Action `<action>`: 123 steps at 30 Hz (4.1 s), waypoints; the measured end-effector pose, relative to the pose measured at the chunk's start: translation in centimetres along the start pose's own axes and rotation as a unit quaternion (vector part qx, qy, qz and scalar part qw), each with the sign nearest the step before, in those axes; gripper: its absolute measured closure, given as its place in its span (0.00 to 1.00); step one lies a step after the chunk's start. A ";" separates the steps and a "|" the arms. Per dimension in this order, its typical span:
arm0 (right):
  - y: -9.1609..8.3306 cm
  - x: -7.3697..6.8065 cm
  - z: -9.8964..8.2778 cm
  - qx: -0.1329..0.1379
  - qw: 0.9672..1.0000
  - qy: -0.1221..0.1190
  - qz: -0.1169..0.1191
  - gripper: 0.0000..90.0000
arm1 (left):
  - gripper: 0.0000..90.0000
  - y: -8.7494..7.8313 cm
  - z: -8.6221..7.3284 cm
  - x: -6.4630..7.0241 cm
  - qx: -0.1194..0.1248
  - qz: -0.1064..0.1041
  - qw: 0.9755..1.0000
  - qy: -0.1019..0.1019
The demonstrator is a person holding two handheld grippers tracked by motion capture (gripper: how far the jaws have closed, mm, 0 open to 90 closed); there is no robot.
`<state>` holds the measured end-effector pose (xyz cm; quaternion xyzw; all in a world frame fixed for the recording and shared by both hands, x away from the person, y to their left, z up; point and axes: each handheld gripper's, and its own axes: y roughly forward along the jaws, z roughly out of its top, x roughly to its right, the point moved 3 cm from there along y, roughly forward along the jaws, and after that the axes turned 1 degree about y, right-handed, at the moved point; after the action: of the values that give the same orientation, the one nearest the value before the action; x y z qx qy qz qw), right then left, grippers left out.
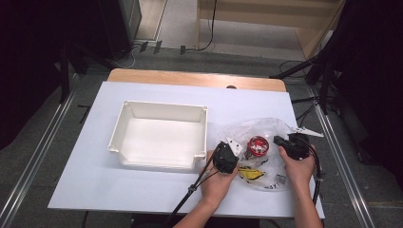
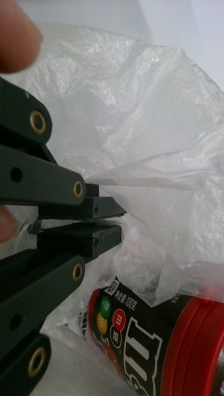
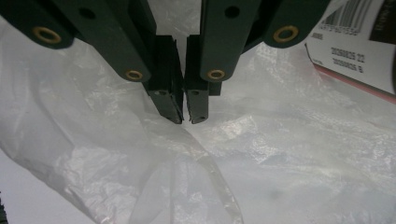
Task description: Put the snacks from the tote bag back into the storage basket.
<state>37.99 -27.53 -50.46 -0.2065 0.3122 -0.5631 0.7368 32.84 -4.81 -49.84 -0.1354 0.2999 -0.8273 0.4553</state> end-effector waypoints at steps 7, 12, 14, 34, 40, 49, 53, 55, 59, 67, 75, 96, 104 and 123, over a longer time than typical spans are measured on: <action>-0.6 0.0 -0.1 0.038 0.999 -0.012 -0.018 0.84 | 0.94 -0.2 0.0 0.0 0.007 0.001 1.000 -0.002; -4.0 -1.0 0.9 0.103 0.994 -0.017 0.008 0.73 | 0.93 -0.3 0.0 -0.1 0.013 0.000 1.000 -0.006; -5.2 -1.5 1.2 0.124 0.992 -0.023 0.024 0.71 | 0.93 -0.3 0.0 -0.2 0.014 -0.002 1.000 -0.007; -6.7 -7.2 -1.0 0.105 0.991 -0.059 0.065 0.25 | 0.84 -0.4 -0.1 -0.1 0.021 -0.010 1.000 -0.005; -5.9 -8.3 -1.7 0.088 0.992 -0.076 0.058 0.25 | 0.85 -0.4 -0.1 -0.1 0.023 -0.008 1.000 -0.002; -4.5 -9.1 -2.5 0.067 0.992 -0.103 0.025 0.27 | 0.86 -0.5 -0.1 -0.1 0.026 -0.007 1.000 -0.002; -3.9 -9.0 -2.8 0.054 0.993 -0.098 0.024 0.27 | 0.86 -0.5 -0.1 0.0 0.027 -0.004 1.000 0.001; -3.8 -9.0 -2.9 0.051 0.994 -0.098 0.025 0.27 | 0.86 -0.5 -0.1 0.0 0.027 -0.004 1.000 0.000; -3.5 -8.8 -3.0 0.046 0.994 -0.092 0.029 0.27 | 0.87 -0.5 -0.1 0.0 0.027 -0.003 1.000 -0.002; -3.0 -8.7 -3.1 0.030 0.995 -0.086 0.035 0.27 | 0.91 -0.5 -0.1 0.0 0.029 -0.001 1.000 0.000; -3.8 -8.9 -2.5 0.027 0.994 -0.098 0.038 0.29 | 0.92 -0.5 -0.1 0.1 0.030 -0.002 1.000 0.001; -7.1 -8.1 -0.2 0.050 0.993 -0.098 0.046 0.29 | 0.88 -2.5 0.9 0.1 0.055 -0.040 0.998 -0.013; -7.5 -8.0 0.1 0.053 0.993 -0.095 0.052 0.29 | 0.86 -5.8 2.0 -2.0 0.085 -0.055 0.994 -0.034; -8.2 -9.2 0.7 0.053 0.990 -0.091 0.093 0.29 | 0.75 -11.8 0.8 -8.9 0.138 -0.078 0.985 -0.061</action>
<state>31.12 -21.01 -42.48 -0.1882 0.2313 -0.4866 0.8212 30.15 7.10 -41.45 -0.1447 0.1429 -0.8839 0.4211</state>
